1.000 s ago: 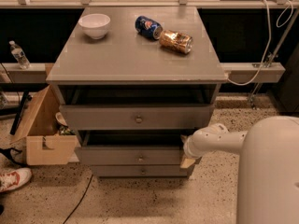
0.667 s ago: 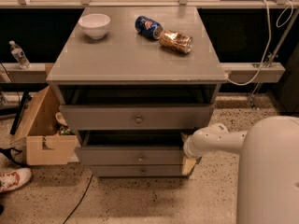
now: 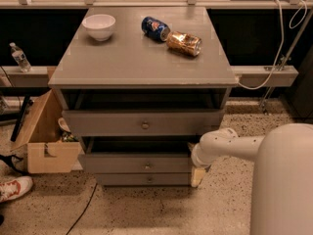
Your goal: Open middle drawer
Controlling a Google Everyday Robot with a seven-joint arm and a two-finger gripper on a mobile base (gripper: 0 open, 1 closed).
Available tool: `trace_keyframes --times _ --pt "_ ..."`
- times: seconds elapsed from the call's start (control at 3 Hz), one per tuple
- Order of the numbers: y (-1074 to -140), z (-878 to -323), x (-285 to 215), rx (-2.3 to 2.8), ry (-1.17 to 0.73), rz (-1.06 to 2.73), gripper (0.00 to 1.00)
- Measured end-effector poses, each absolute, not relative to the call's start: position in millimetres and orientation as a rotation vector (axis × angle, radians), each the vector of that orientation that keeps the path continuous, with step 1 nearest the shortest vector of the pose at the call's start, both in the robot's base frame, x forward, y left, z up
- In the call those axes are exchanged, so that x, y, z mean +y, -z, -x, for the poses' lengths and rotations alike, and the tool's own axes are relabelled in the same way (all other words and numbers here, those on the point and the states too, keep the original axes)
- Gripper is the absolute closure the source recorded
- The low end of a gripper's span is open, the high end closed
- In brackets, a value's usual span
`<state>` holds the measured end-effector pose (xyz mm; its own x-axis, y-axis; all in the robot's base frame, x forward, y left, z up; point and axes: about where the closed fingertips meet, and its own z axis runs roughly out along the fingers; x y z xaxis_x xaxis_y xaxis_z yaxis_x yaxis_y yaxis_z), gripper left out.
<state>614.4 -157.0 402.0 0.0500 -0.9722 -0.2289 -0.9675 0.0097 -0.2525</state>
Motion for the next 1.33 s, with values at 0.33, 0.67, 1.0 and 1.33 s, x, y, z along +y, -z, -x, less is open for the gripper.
trace_keyframes --times 0.33,0.67,1.0,1.33 --pt "-397 -594 -157 1.984 -0.045 2.054 0.00" --pt "-398 -570 -159 2.023 -0.094 2.111 0.27" --pt "-408 -552 -161 2.038 -0.107 2.132 0.49" --pt "-415 -530 -162 2.063 -0.140 2.113 0.72"
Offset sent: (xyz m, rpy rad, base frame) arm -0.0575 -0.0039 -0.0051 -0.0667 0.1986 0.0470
